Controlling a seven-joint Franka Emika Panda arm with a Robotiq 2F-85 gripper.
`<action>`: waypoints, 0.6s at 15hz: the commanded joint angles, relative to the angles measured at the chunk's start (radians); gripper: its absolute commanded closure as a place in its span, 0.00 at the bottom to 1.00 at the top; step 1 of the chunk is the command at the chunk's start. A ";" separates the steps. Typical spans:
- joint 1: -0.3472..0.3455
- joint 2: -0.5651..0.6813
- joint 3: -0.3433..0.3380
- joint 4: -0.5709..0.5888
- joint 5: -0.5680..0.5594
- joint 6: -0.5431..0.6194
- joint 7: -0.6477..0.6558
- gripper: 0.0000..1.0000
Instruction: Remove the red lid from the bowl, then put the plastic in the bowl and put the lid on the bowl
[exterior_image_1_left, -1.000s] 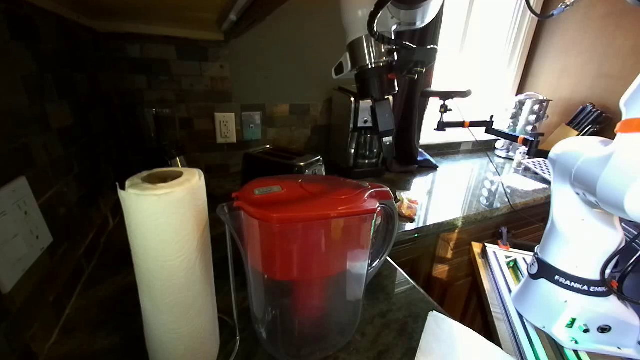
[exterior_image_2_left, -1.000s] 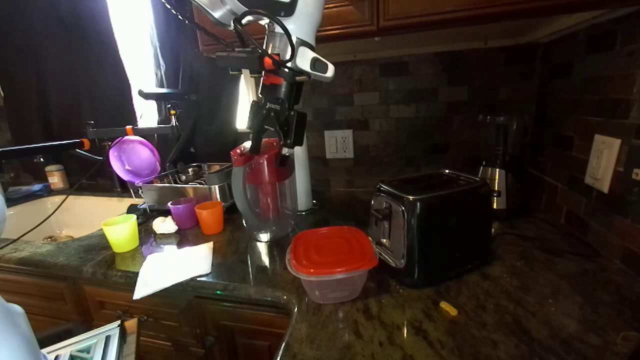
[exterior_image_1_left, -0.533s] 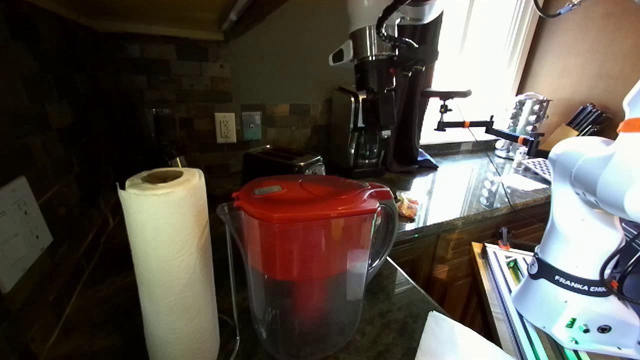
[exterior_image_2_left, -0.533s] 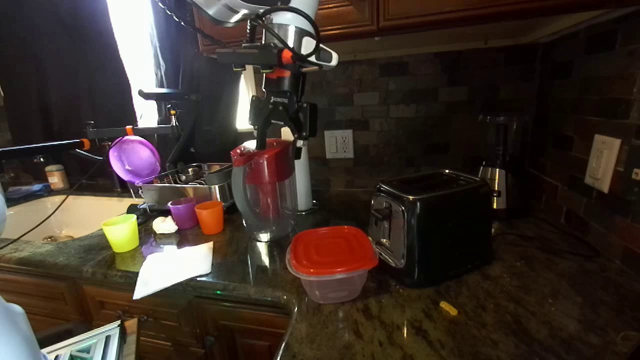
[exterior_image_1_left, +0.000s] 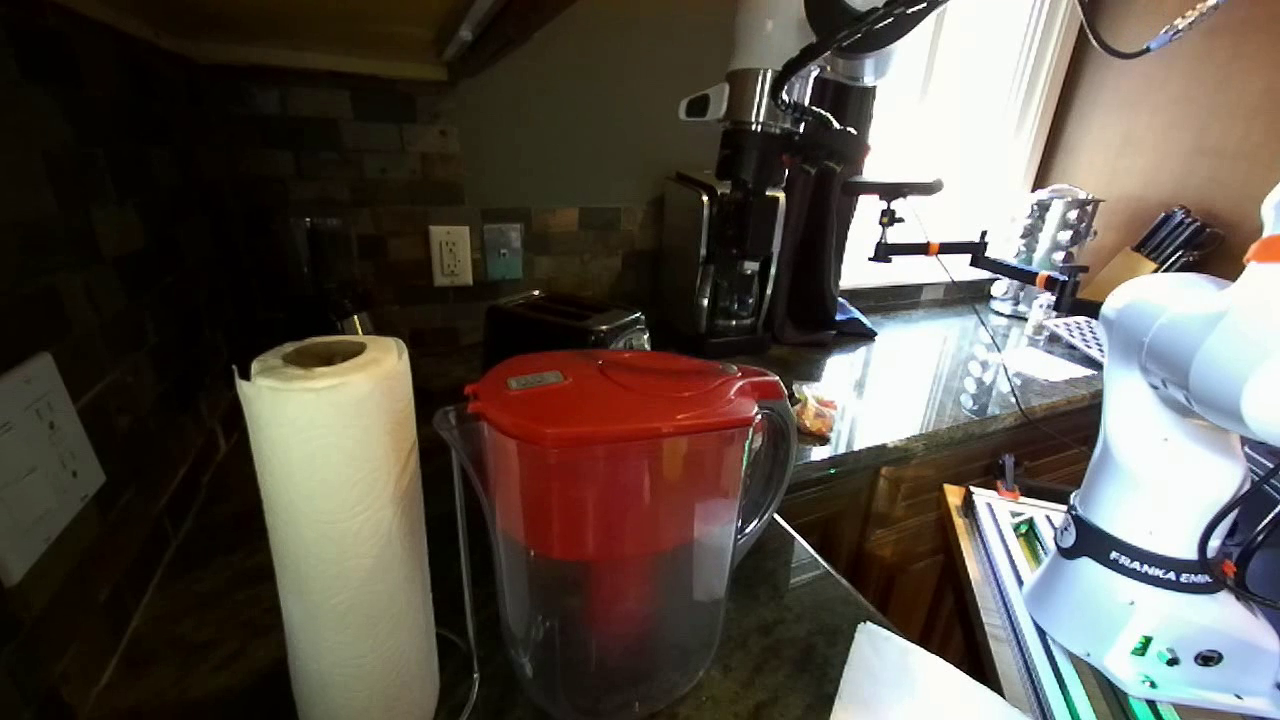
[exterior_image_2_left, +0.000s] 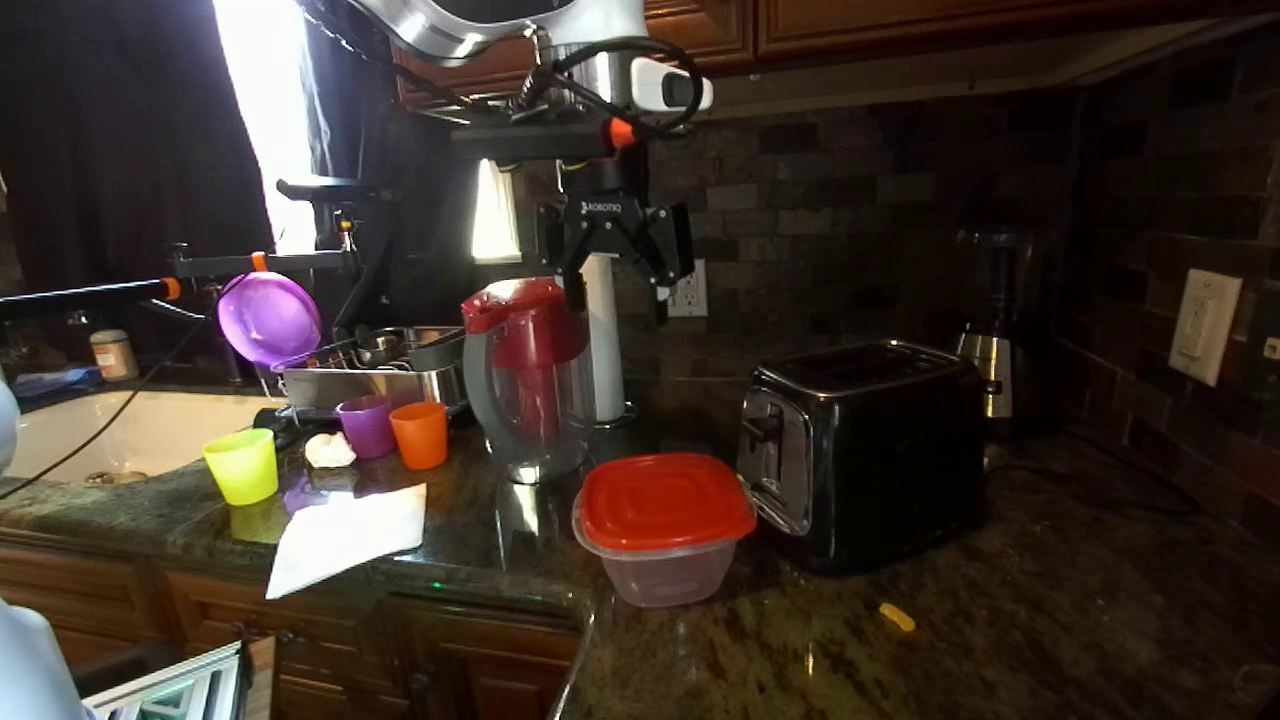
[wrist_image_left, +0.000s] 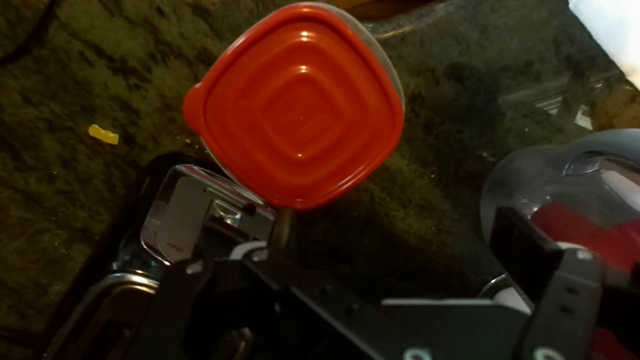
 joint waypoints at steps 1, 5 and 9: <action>-0.006 -0.004 -0.020 -0.011 0.007 0.006 -0.009 0.00; -0.015 -0.019 -0.045 -0.026 0.018 0.006 -0.024 0.00; -0.030 -0.001 -0.055 -0.047 -0.001 0.027 -0.027 0.00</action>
